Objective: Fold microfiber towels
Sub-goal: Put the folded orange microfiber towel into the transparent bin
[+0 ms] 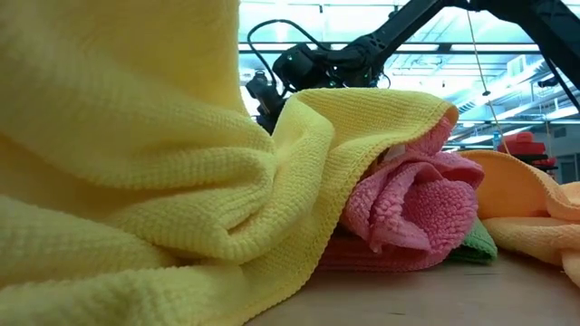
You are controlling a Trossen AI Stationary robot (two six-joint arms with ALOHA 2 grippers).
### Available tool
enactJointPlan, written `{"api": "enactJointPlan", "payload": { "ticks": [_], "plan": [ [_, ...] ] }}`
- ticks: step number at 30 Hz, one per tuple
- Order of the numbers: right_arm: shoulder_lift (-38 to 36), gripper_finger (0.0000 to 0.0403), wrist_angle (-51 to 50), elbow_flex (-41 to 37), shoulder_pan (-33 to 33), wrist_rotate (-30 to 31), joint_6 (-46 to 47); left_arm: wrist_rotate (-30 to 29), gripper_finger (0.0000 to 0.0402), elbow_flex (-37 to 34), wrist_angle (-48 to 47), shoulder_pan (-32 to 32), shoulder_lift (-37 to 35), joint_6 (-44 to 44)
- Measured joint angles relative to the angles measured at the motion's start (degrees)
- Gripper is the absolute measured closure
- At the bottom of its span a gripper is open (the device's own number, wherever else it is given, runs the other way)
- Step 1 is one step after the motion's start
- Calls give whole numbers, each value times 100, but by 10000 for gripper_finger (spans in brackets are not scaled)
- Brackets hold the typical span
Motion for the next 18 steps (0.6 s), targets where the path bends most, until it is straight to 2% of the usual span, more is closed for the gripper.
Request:
{"api": "enactJointPlan", "payload": {
  "ticks": [9,18],
  "plan": [
    [0,390,136,-2,76,62,773,0,373,0,-11,0,2,-81],
    [286,390,255,-9,162,299,1190,0,389,0,-31,0,2,-79]
  ]
}}
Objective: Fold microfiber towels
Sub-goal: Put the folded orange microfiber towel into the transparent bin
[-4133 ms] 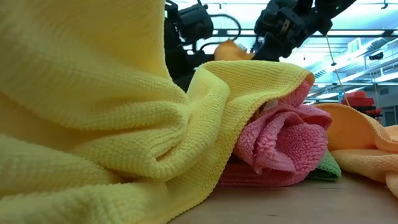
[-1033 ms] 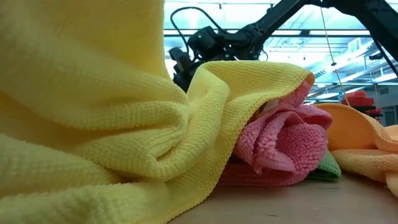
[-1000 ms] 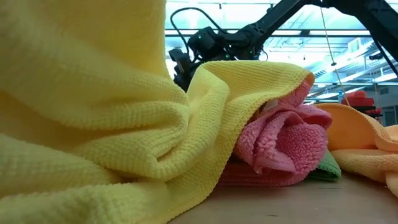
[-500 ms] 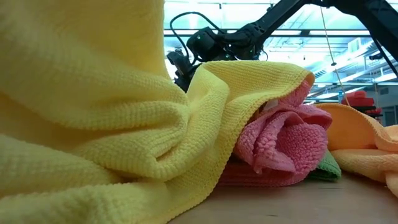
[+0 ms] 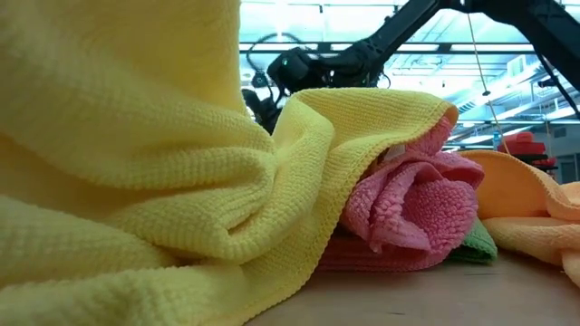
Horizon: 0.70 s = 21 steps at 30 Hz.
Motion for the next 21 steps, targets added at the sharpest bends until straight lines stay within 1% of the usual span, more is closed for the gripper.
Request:
{"api": "enactJointPlan", "payload": {
  "ticks": [5,11,16,21],
  "plan": [
    [234,390,110,87,-5,-126,63,0,379,1,-16,0,0,-25],
    [243,390,91,96,-9,-128,80,2,368,2,-113,0,0,-26],
    [243,390,93,96,-3,-3,214,2,373,2,-184,0,0,-26],
    [243,390,256,96,25,-124,409,2,381,2,-311,0,0,-20]
  ]
}}
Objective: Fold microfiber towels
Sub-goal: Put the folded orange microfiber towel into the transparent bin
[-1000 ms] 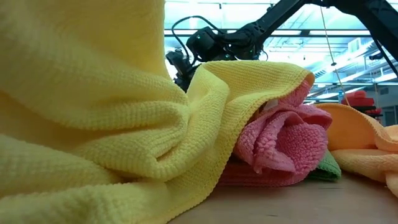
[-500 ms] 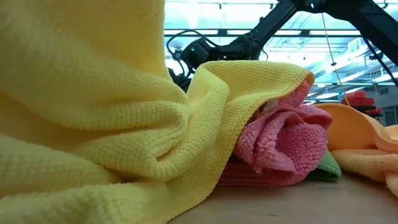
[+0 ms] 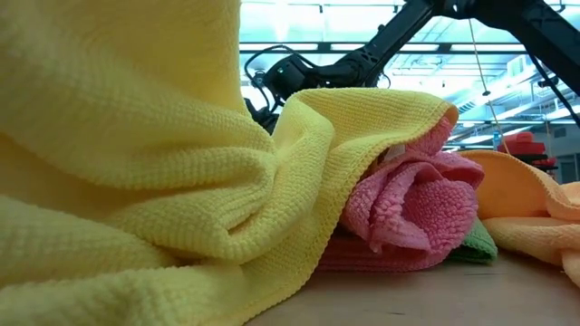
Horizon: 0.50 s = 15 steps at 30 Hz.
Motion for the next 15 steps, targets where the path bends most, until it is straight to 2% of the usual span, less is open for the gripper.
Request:
{"api": "enactJointPlan", "payload": {
  "ticks": [15],
  "plan": [
    [0,390,-419,9,5,166,-422,0,366,0,-93,0,2,334]
  ]
}}
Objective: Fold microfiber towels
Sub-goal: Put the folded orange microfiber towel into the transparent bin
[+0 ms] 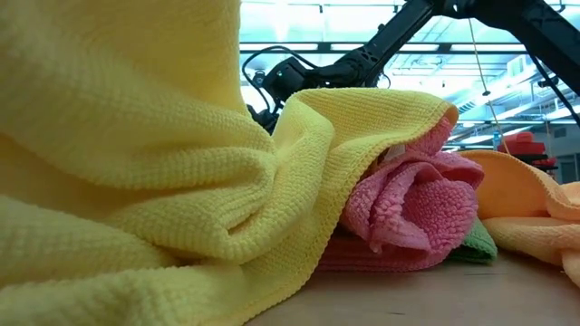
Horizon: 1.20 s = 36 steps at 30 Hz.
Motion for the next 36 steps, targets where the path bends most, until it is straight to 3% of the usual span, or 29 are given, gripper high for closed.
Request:
{"api": "enactJointPlan", "payload": {
  "ticks": [7,23,31,36],
  "plan": [
    [0,361,-61,0,0,-2,-212,0,371,0,0,0,0,37],
    [-84,217,-357,0,-149,-568,-619,8,366,2,-175,0,-1,-44],
    [-822,176,-1100,-4,-397,-484,-990,109,376,2,-192,0,0,-46],
    [-1317,175,-1325,-4,-267,-451,-2072,111,371,2,-188,0,0,-39]
  ]
}}
